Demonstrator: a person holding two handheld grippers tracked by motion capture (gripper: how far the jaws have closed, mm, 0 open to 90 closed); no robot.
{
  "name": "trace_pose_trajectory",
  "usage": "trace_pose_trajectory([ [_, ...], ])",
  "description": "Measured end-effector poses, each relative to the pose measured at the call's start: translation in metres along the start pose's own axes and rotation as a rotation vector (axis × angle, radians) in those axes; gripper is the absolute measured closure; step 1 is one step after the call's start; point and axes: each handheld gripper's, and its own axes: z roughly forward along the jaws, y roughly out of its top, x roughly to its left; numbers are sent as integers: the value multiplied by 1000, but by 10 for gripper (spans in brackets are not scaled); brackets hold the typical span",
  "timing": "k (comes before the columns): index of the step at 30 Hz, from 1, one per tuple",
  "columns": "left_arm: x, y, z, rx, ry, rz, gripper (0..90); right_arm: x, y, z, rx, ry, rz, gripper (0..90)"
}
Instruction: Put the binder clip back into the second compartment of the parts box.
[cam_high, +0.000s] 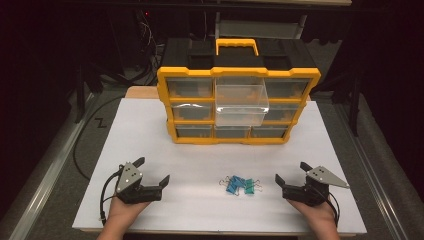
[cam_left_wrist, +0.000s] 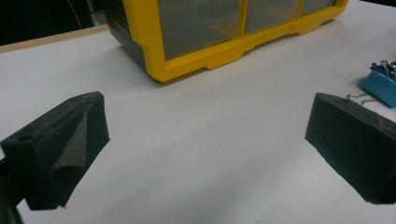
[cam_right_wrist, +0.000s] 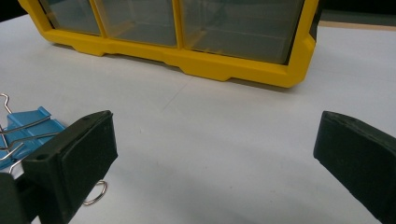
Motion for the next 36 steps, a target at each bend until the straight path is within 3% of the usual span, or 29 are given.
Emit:
trace_pose_trajectory([
  [5, -1, -2, 2, 14, -1, 7, 6, 1, 1, -2, -17, 1, 0, 1],
  [14, 3, -4, 0, 2, -12, -24, 6, 6, 4, -2, -22, -8, -25, 1],
  [21, 3, -5, 1, -7, -29, -41, 6, 5, 5, -3, -21, -13, -16, 1],
  [28, 4, -5, 1, -7, -33, -53, 2, 6, 7, 0, 14, -21, -12, 1],
  [32, 4, -5, 1, -5, -41, -60, 2, 6, 7, 4, 68, -36, -18, 0],
  [36, 4, -5, 1, -6, -40, -49, 2, 5, 6, 5, 87, -39, -15, 1],
])
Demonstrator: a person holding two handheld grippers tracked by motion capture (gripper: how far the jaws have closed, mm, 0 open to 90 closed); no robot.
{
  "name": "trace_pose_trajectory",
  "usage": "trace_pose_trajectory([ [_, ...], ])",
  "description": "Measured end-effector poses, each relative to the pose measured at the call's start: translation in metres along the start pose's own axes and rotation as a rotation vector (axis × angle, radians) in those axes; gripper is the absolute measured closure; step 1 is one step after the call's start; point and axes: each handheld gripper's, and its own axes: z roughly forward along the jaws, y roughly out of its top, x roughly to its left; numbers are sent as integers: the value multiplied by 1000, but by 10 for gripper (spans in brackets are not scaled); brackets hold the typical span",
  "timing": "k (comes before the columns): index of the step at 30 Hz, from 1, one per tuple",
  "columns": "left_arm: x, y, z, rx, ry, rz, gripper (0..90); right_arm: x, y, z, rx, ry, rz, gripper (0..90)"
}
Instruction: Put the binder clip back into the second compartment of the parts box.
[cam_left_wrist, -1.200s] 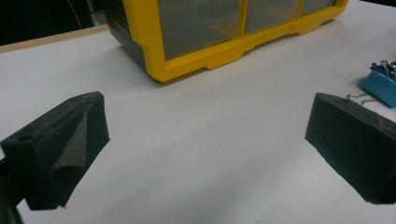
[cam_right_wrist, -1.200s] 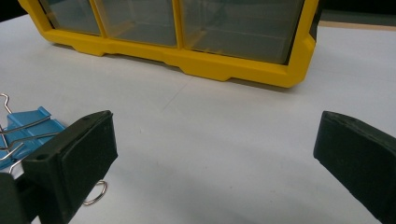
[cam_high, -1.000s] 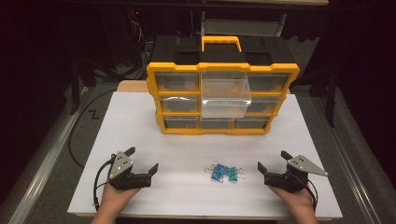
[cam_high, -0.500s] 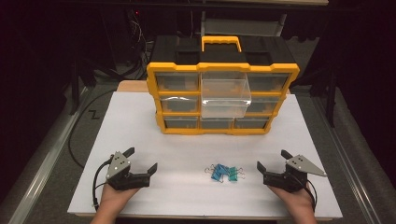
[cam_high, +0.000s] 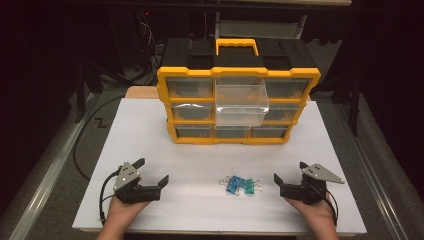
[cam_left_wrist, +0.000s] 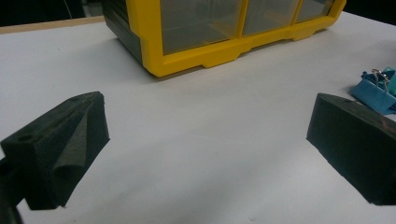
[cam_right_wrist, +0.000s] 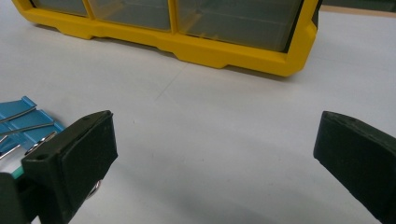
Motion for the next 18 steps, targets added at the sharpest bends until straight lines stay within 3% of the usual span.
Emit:
trace_pose_trajectory([
  [5, 0, 0, 0, 2, 1, 10, 4, 1, -1, 1, 48, -1, -12, 1],
  [18, -1, 1, -1, 10, 8, 4, 4, 0, -1, 0, 113, -2, -21, 1],
])
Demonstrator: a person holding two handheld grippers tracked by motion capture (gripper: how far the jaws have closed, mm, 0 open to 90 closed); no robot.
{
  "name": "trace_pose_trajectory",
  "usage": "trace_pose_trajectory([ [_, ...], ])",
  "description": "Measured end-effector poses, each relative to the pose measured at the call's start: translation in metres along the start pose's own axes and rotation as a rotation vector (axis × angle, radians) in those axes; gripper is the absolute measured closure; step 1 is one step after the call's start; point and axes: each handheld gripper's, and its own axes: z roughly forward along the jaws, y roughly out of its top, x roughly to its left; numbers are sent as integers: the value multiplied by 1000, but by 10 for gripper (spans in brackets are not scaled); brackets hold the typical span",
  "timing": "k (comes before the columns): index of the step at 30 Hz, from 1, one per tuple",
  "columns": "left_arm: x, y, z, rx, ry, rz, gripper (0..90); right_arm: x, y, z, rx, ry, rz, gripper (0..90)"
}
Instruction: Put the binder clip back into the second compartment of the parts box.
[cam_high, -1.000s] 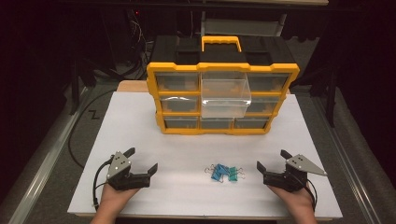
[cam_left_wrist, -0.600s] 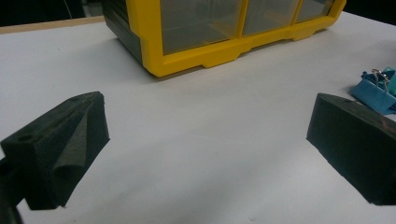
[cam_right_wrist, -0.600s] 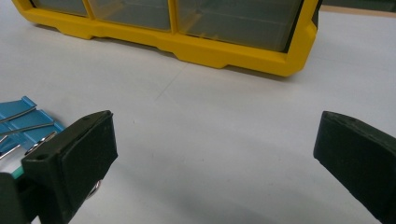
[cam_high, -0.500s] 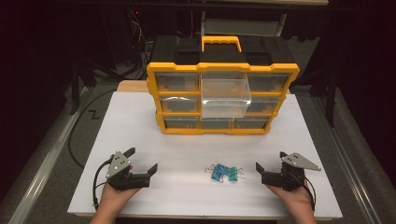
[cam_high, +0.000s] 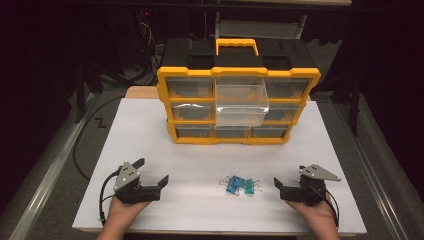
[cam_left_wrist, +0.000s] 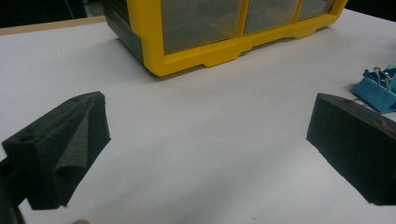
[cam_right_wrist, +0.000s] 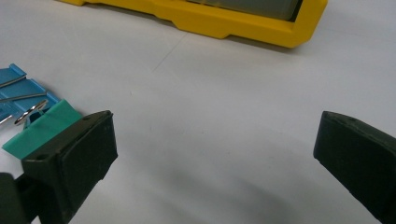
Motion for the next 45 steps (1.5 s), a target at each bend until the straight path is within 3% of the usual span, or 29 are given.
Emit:
trace_pose_trajectory([
  [13, -3, 1, -2, 5, -9, 31, 7, 2, -1, 4, 103, 41, -23, 0],
  [20, -4, 1, -1, 6, -21, 27, 2, 4, -1, 6, 121, 59, -39, 0],
  [24, -4, 0, -2, -30, -21, 26, 2, 5, -1, 6, 132, 87, -56, 0],
  [28, -3, 0, -2, -32, -31, 12, 2, 8, -1, 7, 138, 118, -75, 0],
  [36, -4, 1, -2, -23, -40, 33, 2, 22, 8, 7, 111, 177, -120, 2],
  [45, -4, 0, -3, -33, -37, 45, 2, 49, 34, 6, 87, 260, -208, 29],
])
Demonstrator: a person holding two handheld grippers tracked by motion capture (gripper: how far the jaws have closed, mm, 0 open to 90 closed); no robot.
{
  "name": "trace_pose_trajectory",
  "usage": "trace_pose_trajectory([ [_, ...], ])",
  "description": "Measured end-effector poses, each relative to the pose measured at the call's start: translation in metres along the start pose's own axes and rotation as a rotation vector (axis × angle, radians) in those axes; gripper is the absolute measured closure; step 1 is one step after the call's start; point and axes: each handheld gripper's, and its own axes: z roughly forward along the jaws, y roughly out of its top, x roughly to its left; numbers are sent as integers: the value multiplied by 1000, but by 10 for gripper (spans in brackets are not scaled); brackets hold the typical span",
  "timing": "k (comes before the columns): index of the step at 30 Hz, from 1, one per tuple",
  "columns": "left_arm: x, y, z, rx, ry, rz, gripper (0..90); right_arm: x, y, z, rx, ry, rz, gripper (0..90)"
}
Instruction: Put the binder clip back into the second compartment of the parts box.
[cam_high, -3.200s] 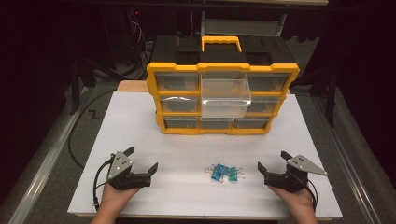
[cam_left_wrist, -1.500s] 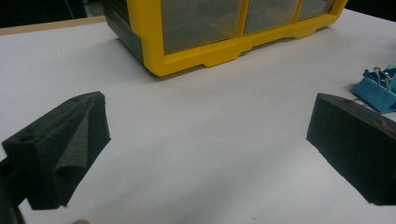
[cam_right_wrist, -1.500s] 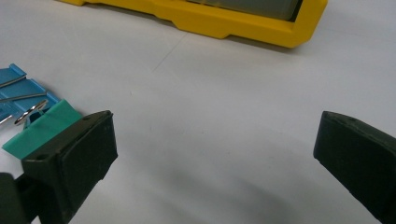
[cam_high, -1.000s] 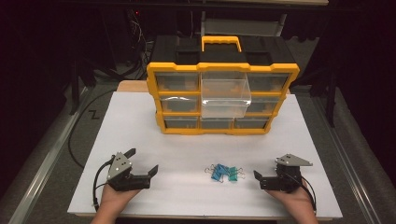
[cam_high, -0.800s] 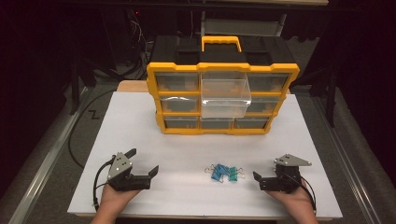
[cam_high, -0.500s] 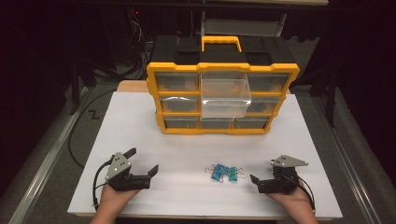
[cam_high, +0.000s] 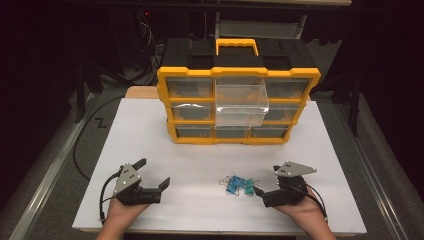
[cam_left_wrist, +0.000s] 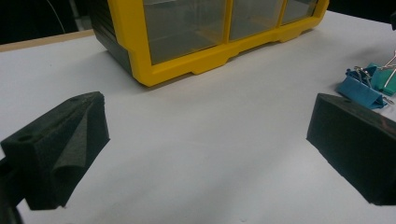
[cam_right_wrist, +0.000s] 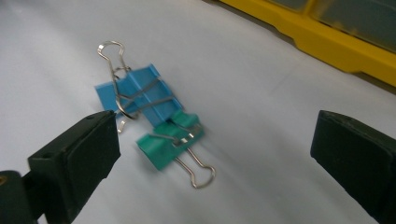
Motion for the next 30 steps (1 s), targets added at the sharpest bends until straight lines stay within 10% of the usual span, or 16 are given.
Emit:
trace_pose_trajectory([
  [8, 0, 0, 0, -2, -8, 8, 2, 16, 16, 8, 12, 51, -66, 146],
  [16, 0, 0, 0, -6, -13, 9, 2, 31, 23, 15, 50, 117, -150, 508],
  [30, 0, 0, 0, -7, -17, 8, 2, 34, 19, 26, 123, 81, -228, 747],
])
